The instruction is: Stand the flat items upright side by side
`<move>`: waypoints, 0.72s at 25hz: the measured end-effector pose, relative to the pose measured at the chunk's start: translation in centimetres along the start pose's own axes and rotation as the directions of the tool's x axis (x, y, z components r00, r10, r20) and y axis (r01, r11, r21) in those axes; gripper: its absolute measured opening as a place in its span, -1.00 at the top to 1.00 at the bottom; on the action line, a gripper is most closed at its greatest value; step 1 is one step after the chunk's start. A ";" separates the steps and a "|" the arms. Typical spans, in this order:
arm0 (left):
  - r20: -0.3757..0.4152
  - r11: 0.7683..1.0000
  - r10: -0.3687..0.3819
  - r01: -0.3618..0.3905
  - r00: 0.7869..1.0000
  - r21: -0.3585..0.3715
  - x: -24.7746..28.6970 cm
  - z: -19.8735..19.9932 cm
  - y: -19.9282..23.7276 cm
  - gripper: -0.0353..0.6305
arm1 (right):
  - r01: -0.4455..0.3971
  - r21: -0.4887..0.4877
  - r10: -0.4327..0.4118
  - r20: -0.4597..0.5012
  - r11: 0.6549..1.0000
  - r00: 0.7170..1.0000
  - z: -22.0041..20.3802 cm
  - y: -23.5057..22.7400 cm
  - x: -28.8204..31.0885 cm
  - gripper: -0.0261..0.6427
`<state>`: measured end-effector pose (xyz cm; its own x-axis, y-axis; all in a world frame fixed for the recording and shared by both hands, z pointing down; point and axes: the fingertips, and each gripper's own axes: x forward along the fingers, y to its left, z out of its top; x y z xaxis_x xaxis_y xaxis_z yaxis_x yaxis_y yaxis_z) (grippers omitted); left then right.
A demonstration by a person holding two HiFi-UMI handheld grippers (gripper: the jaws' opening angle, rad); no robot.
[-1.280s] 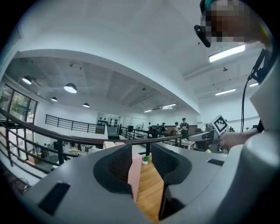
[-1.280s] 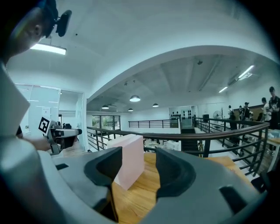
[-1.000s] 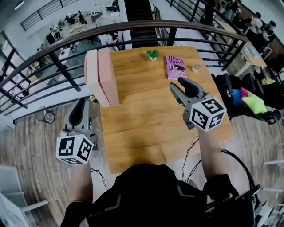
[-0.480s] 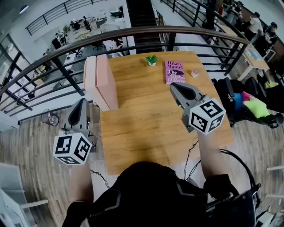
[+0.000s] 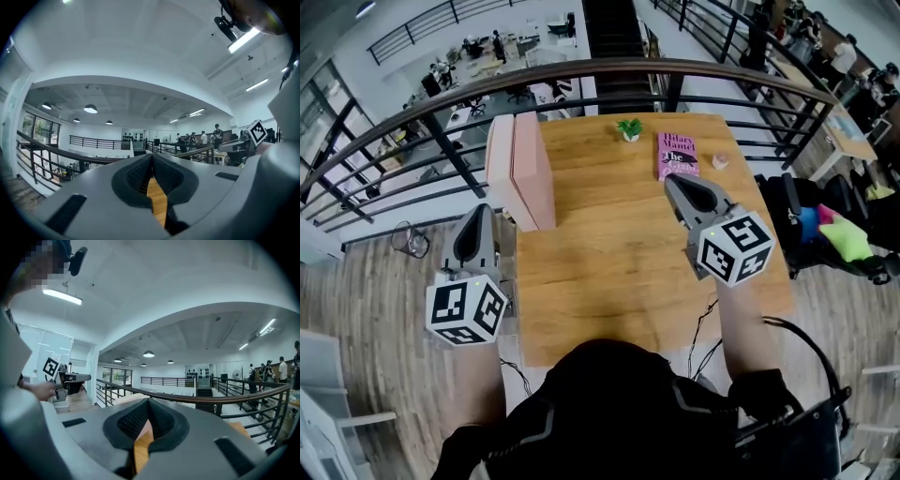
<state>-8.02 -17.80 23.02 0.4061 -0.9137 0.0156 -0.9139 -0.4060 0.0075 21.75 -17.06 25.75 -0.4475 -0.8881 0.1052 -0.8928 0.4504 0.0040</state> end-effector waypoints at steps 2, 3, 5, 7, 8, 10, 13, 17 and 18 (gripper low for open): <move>0.006 1.000 0.004 -0.004 1.000 0.010 -0.2 0.1 0.2 0.81 | 0.004 -0.009 -0.004 -0.003 1.000 1.000 0.2 0.0 0.2 0.90; 0.007 1.000 0.006 -0.006 1.000 0.010 -0.3 0.1 0.4 0.81 | 0.006 -0.010 -0.006 -0.004 1.000 1.000 0.3 0.1 0.2 0.90; -0.001 1.000 0.004 -0.004 1.000 -0.001 -0.5 0.0 0.8 0.81 | 0.010 -0.012 -0.010 -0.002 1.000 1.000 0.5 0.4 0.4 0.90; -0.009 1.000 -0.004 0.004 1.000 -0.017 -0.5 0.0 1.1 0.81 | 0.015 -0.014 -0.015 0.003 1.000 1.000 0.9 0.5 0.5 0.90; -0.010 1.000 -0.004 0.004 1.000 -0.020 -0.5 0.0 1.2 0.81 | 0.019 -0.017 -0.019 0.003 1.000 1.000 1.0 0.5 0.5 0.90; -0.011 1.000 0.005 -0.005 1.000 -0.011 -0.5 -0.1 1.4 0.81 | 0.029 -0.024 -0.029 0.002 0.999 1.000 1.1 0.5 0.4 0.90; -0.020 1.000 0.005 -0.004 1.000 0.014 -0.6 -0.6 1.8 0.81 | 0.042 -0.025 -0.042 0.004 0.999 0.999 1.0 0.9 0.4 0.90; -0.014 1.000 0.020 -0.020 1.000 0.023 -0.6 -0.5 2.1 0.81 | 0.050 -0.020 -0.050 0.000 0.999 0.999 1.2 0.8 0.6 0.90; -0.009 0.999 0.031 -0.030 0.999 0.022 -0.5 -0.3 2.1 0.81 | 0.049 -0.017 -0.049 -0.001 0.999 0.999 1.3 0.7 0.6 0.90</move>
<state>-10.19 -18.20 23.37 0.3779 -0.9255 0.0244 -0.9256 -0.3783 -0.0146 20.81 -17.38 24.56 -0.4033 -0.9090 0.1055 -0.9126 0.4080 0.0261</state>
